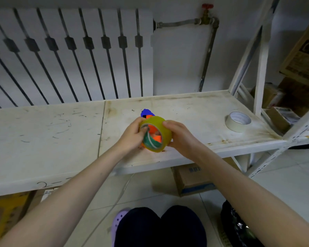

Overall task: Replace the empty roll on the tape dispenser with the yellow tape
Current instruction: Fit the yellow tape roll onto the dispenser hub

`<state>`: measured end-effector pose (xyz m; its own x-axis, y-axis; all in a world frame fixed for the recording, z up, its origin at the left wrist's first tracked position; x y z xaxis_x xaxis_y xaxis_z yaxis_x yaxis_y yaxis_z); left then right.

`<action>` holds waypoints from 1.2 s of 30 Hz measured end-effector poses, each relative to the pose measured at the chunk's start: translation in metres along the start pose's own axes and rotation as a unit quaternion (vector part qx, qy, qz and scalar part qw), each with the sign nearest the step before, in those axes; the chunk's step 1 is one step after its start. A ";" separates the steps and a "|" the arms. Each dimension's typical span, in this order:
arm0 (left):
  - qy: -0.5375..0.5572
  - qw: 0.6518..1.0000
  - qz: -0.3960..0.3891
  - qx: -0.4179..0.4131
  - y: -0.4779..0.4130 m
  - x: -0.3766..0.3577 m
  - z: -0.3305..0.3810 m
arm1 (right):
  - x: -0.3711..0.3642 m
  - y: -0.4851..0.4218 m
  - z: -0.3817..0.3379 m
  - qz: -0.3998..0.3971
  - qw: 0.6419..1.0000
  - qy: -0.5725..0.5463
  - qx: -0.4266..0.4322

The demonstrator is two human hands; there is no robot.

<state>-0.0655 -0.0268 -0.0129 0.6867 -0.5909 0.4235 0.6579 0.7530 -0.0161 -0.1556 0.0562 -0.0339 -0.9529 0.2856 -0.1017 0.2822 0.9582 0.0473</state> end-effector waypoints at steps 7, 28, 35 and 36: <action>-0.022 0.997 0.064 -0.023 -0.005 0.017 -0.006 | -0.003 -0.011 0.002 0.015 1.000 -0.003 0.011; -0.232 0.957 0.085 -0.152 0.016 0.006 0.036 | -0.004 -0.006 0.015 0.056 0.991 -0.067 -0.098; -0.160 0.979 0.069 -0.110 0.006 0.007 0.015 | -0.002 0.003 0.018 0.043 0.989 -0.112 -0.091; -0.147 0.982 0.066 -0.102 0.005 0.008 0.013 | -0.003 0.002 0.020 0.029 0.990 -0.110 -0.086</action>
<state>-0.0611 -0.0240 0.0019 0.6712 -0.3605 0.6478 0.6382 0.7255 -0.2575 -0.1502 0.0578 -0.0532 -0.8829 0.3553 -0.3070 0.2951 0.9284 0.2258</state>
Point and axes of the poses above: each hand's wrist, its own y-axis away from the middle knuckle, its own x-axis out of the back of the hand, z = x × y, the point moved 10 cm from there along -y, towards the middle knuckle, and after that the axes turned 7 degrees about x, right-handed, at the moved point
